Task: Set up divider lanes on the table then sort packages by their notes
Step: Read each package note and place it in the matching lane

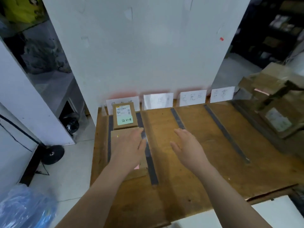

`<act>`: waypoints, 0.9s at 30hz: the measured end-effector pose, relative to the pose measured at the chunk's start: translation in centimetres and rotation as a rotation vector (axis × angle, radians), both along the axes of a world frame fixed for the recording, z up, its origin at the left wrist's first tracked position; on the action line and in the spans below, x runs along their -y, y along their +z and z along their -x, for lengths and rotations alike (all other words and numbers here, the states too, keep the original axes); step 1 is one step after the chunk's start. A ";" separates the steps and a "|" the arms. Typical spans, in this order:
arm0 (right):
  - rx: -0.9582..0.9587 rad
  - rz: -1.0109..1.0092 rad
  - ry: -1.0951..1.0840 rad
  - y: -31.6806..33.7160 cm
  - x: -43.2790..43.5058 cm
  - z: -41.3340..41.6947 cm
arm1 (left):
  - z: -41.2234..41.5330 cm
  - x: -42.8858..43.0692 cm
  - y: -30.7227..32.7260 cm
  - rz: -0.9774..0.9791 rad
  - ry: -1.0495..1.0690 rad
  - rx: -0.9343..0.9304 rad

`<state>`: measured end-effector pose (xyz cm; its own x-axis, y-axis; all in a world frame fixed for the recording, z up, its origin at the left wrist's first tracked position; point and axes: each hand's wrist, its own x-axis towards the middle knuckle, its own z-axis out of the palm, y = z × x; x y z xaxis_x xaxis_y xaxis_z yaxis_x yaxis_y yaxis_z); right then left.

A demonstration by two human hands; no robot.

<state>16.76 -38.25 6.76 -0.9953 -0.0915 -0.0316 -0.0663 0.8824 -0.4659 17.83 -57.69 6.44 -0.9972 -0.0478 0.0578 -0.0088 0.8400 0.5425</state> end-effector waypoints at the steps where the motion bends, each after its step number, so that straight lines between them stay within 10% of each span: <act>1: -0.020 -0.027 -0.019 0.2 -1.4 -0.3 | -0.1 -1.3 0.5 0.023 -0.032 -0.005; 27: -0.111 -0.222 -0.609 3.7 -50.2 -14.9 | -2.5 -51.4 3.9 0.034 -0.738 -0.080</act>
<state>31.65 11.93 10.41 -0.8656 0.4859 0.1212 0.4380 0.8519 -0.2873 20.31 -6.29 10.30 -0.7618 0.6362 0.1216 0.6031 0.6282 0.4916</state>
